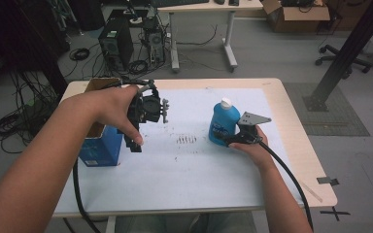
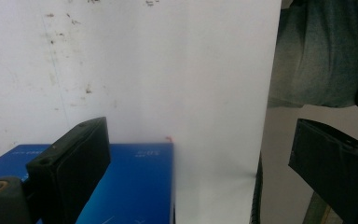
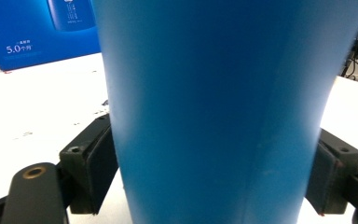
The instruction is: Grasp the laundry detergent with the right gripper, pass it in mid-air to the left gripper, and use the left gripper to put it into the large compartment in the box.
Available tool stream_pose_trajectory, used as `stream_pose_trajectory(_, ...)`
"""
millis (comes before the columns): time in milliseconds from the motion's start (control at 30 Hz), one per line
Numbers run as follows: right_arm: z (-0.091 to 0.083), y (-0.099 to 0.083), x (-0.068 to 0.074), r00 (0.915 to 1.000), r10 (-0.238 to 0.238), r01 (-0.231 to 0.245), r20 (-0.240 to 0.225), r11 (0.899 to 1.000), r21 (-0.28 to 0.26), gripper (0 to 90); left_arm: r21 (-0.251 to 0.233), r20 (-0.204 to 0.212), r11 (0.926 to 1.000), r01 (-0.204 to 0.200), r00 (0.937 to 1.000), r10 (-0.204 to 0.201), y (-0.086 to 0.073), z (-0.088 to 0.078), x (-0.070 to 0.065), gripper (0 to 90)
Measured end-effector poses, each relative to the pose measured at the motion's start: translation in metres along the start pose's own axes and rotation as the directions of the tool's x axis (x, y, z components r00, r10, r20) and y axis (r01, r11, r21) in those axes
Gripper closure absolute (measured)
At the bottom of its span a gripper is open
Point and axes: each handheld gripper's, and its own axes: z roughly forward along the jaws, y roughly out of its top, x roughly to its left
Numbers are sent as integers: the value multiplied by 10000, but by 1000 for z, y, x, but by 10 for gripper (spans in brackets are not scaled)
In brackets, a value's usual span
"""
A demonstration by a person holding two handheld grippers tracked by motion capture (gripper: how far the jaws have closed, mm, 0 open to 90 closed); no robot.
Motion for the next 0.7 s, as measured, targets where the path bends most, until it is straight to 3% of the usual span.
stream_pose_trajectory(233,0,0,1,10000,-91,91,-40,10000,2,236,17,-1,10000,6,10000,-6,0,0,0,57)
stream_pose_trajectory(600,1,0,2,9993,-348,346,-153,9993,-165,400,28,-3,10000,5,10000,-5,0,0,1,57)
stream_pose_trajectory(700,1,0,2,9992,-324,320,-213,9993,-190,408,48,-11,10000,25,10000,-25,0,0,1,57)
